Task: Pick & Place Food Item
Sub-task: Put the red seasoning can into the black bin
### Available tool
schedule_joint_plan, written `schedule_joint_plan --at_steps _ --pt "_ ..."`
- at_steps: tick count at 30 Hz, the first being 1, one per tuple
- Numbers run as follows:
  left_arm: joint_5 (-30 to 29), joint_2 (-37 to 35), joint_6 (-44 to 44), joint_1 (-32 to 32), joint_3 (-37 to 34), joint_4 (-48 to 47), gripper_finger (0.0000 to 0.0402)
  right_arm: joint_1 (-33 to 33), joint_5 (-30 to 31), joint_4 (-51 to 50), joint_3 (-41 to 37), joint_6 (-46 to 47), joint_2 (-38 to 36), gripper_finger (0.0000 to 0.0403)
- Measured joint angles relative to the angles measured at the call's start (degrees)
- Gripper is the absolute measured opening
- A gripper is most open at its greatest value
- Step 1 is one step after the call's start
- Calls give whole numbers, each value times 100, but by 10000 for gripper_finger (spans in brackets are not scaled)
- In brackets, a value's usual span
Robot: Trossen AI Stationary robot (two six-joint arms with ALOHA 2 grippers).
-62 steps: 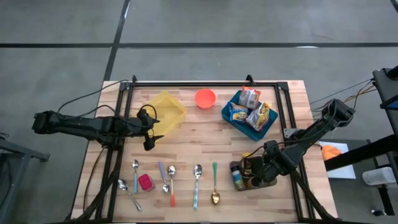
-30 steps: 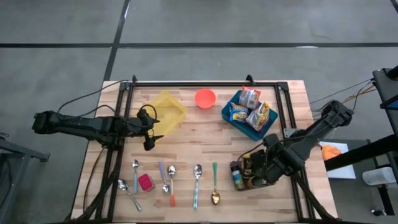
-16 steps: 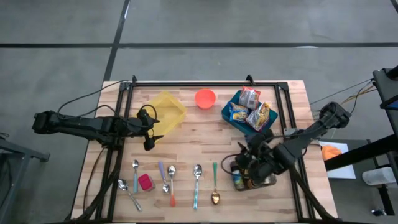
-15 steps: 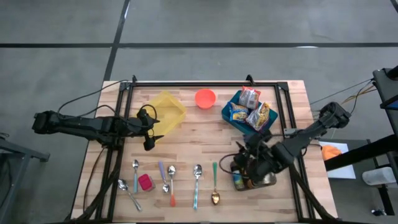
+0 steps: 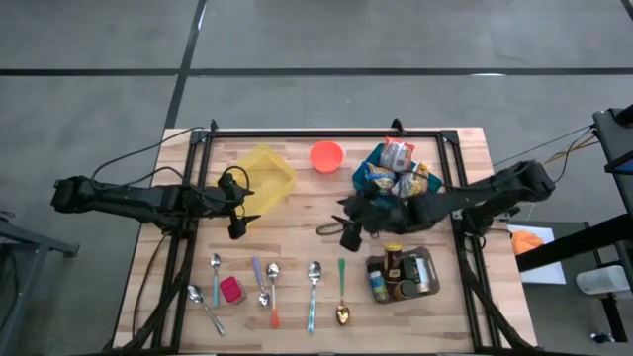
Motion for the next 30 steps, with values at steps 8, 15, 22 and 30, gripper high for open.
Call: schedule_joint_plan --at_steps 8,15,22,30 --pt "0 -1 -2 1 0 -1 369 -782 -1954 1937 -878 -1707 -28 196" --pt "-1 -1 -2 1 0 0 369 -1480 -3194 4614 -1887 -2664 -235 196" --pt "-1 -1 -2 0 1 -38 369 -1625 -3347 4957 -2363 -2545 -334 196" --pt "1 -1 -4 0 0 -59 369 -1620 -3347 4954 -2376 -2545 -335 196"
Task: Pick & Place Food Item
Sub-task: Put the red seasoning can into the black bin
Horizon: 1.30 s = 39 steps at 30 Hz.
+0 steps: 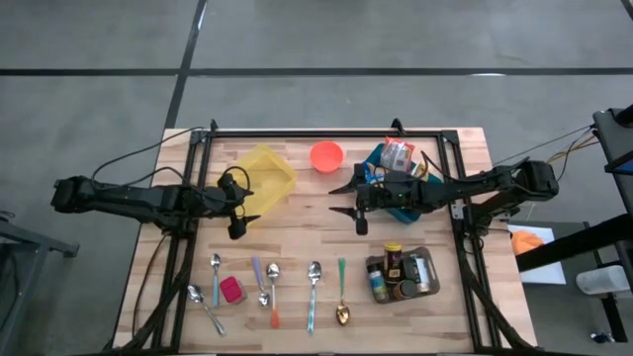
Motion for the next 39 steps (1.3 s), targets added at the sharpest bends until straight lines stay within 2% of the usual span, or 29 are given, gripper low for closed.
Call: schedule_joint_plan --at_steps 15,21,28,30,34,35,39 --pt "-2 0 26 1 2 -24 369 0 4 10 5 16 0 196" --pt "-11 0 975 0 2 -26 369 0 5 10 5 14 0 196" --pt "-26 0 613 1 1 -26 369 0 9 12 5 14 0 196" --pt "58 0 -200 0 1 -20 369 0 11 12 5 14 0 196" --pt "878 0 -3886 -1 1 -8 368 0 13 11 5 14 0 196" --pt "1015 6 -4422 -6 1 -25 368 0 14 12 5 14 0 196" --pt "1232 9 -5046 -124 2 199 368 0 17 12 5 14 0 196"
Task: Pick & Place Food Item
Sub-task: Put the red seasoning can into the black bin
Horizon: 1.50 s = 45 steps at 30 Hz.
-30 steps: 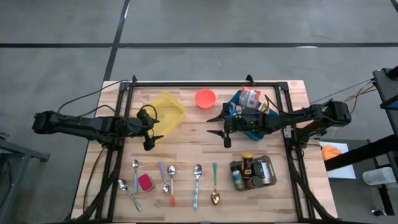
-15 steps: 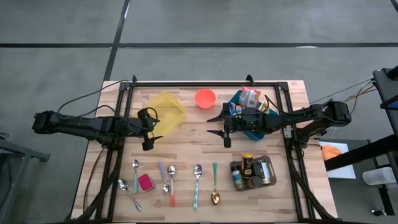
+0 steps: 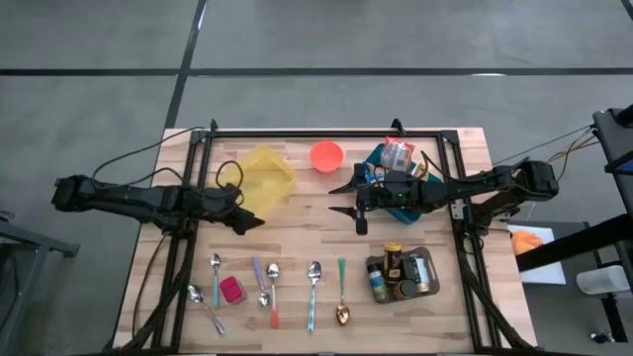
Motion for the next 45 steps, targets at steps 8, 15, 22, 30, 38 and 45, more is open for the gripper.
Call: schedule_joint_plan --at_steps 8,15,22,30,38,45 --pt "34 10 -1479 -625 224 -337 368 0 -2 0 0 0 2 196" --pt "-283 603 -2942 -1541 1079 -1458 368 0 -2 0 0 0 2 196" --pt "-443 2038 -4463 -2456 2491 -2619 368 0 -2 2 0 0 2 196" --pt "-659 3620 -6056 -3362 4359 -4190 368 0 -2 2 0 0 2 196" --pt "-124 4550 -8606 -4163 5292 -4729 369 0 -6 2 0 0 2 196" --pt "-68 4861 -10685 -4644 5244 -5429 369 0 -4 2 0 -2 2 196"
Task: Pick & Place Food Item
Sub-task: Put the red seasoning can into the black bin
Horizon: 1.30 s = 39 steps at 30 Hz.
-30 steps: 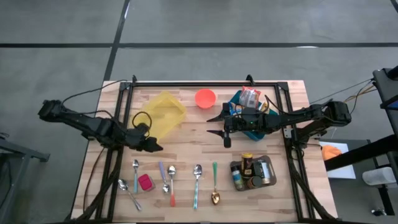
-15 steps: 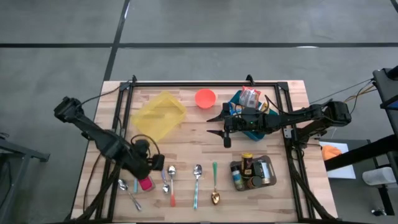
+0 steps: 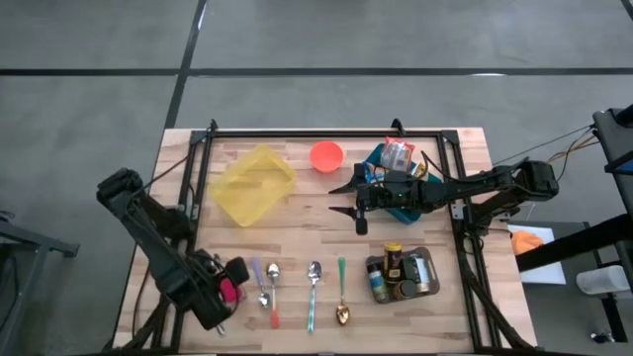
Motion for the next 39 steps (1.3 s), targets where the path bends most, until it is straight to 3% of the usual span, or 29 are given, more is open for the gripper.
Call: schedule_joint_plan --at_steps 13,32,39 --pt "99 357 -61 8 -86 21 369 -2 -1 0 0 2 0 196" --pt "78 276 -150 74 -2064 2582 369 0 0 0 -1 2 1 196" --pt "78 271 -150 85 -2253 2860 365 -2 0 0 -2 0 2 196"
